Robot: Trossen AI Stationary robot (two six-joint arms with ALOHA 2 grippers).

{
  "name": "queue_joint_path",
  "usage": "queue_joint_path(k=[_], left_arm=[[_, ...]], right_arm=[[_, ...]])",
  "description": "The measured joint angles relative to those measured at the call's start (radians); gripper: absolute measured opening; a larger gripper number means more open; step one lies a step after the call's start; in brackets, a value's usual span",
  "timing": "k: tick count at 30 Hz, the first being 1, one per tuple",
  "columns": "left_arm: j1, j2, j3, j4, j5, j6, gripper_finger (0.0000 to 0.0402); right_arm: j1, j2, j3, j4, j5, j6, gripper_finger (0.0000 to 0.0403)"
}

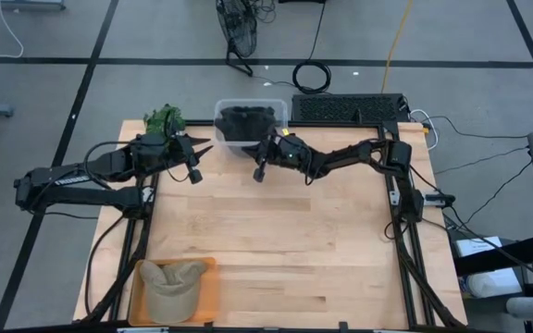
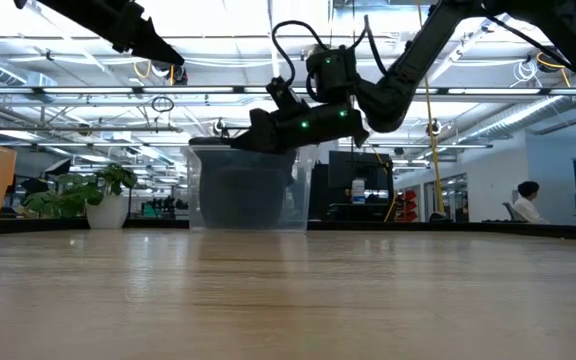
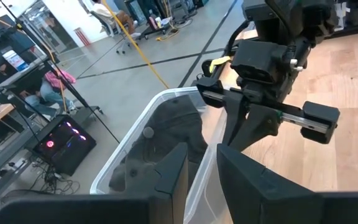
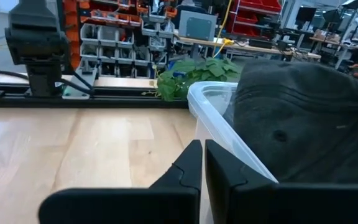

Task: Pick & Place hat
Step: Adjust the transparent bin

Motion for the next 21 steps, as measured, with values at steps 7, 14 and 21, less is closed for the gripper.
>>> queue_joint_path(k=[7, 14, 21], left_arm=[[0.0, 0.0, 0.0, 0.0, 0.0, 0.001, 0.0097], [0.0, 0.0, 0.0, -0.004, -0.001, 0.001, 0.0097], [0.0, 0.0, 0.0, -0.015, -0.002, 0.0, 0.0097]], right_arm=[[-0.009, 0.0, 0.016, -0.007, -0.016, -0.015, 0.0], [0.028, -0.012, 0.016, -0.004, -0.106, -0.019, 0.0], [0.109, -0.012, 0.017, -0.044, -0.117, -0.03, 0.0]])
